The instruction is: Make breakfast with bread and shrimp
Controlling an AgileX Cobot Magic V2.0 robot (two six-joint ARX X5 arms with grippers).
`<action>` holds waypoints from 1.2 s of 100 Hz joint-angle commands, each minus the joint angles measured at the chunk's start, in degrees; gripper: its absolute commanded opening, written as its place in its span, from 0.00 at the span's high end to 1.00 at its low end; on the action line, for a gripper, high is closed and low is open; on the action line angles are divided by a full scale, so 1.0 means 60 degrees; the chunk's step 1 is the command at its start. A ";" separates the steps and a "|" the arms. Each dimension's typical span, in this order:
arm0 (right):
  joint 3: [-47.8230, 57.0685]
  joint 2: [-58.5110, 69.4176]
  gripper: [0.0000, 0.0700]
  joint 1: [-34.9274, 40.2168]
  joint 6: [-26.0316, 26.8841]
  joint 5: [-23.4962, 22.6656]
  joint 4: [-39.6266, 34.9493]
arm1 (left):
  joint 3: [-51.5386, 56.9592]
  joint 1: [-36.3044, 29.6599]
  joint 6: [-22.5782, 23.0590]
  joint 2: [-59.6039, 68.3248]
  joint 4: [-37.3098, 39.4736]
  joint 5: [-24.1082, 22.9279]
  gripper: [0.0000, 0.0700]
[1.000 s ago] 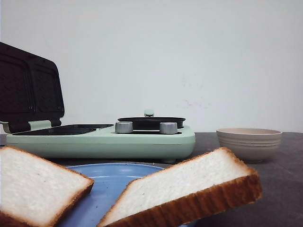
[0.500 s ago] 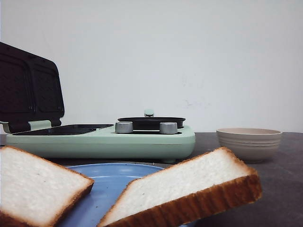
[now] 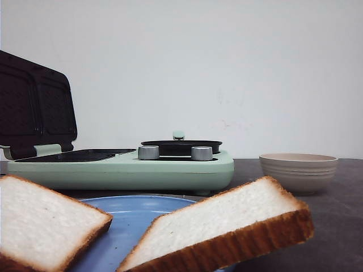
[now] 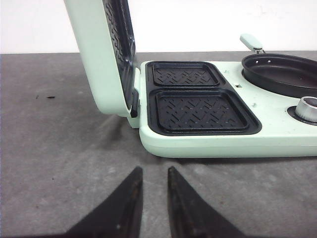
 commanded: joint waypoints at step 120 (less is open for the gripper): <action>-0.0036 -0.0011 1.00 0.0000 0.1464 0.0036 0.0069 | -0.0168 -0.0015 0.0055 -0.0004 -0.0051 0.0018 1.00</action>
